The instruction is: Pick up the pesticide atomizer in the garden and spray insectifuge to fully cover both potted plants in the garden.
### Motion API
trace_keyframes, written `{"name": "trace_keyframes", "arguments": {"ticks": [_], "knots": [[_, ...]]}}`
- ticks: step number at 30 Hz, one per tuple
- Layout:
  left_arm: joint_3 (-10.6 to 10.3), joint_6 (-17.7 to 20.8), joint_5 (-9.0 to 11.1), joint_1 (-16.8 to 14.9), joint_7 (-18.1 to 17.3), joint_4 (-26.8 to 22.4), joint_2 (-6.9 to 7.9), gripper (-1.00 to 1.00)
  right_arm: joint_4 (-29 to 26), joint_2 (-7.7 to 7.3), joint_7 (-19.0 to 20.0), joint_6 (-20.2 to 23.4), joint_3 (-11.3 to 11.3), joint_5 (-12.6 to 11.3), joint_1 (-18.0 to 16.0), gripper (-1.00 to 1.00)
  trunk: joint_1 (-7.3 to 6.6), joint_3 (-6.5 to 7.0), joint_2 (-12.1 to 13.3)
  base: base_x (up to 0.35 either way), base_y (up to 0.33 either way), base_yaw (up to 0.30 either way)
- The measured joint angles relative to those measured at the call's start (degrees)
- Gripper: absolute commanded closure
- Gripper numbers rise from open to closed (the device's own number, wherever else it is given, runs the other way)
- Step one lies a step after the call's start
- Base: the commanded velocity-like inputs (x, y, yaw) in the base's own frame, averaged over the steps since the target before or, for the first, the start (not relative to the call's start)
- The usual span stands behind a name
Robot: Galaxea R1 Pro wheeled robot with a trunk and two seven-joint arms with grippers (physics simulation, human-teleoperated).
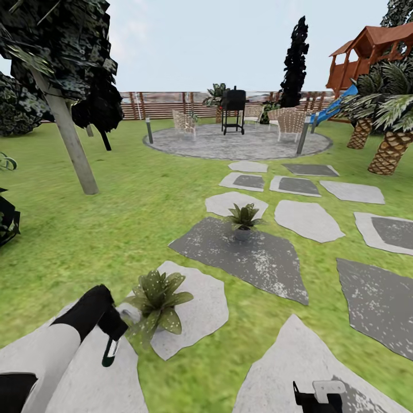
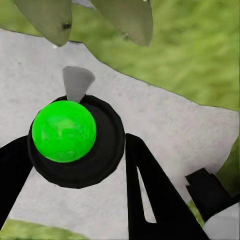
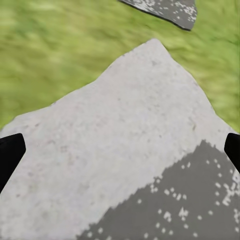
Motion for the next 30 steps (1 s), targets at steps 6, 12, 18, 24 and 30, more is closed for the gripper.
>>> {"name": "trace_keyframes", "arguments": {"ticks": [6,12,18,24,30], "knots": [[0.6,-0.9,-25.0,-5.3,-24.7,-4.4,1.49,1.00,0.0,0.00,0.0,0.0,0.0,0.0,0.0,-1.00,0.00,0.00,0.0,0.000,0.000,0.000],[0.8,-0.9,-25.3,-4.9,-28.7,-6.2,1.62,1.00,0.0,-0.04,0.0,0.0,0.0,0.0,0.0,-1.00,0.00,-0.01,0.0,0.016,0.086,0.000],[0.7,-0.9,-25.3,-4.9,-28.9,-6.2,1.34,1.00,-0.1,0.00,-0.1,0.0,0.0,0.0,0.0,-1.00,-0.02,0.00,0.0,0.174,0.277,-0.029],[0.7,-0.9,-25.3,-4.9,-28.9,-6.2,1.06,1.00,-0.1,0.00,-0.1,0.0,0.0,0.0,0.0,-1.00,-0.03,0.25,0.0,0.281,0.168,-0.234],[0.5,-1.2,-25.4,-4.7,-28.9,-6.1,0.94,1.00,-0.1,0.00,-0.1,0.0,-0.1,0.0,0.0,-1.00,-0.01,0.43,0.0,0.239,0.007,-0.109]]}}
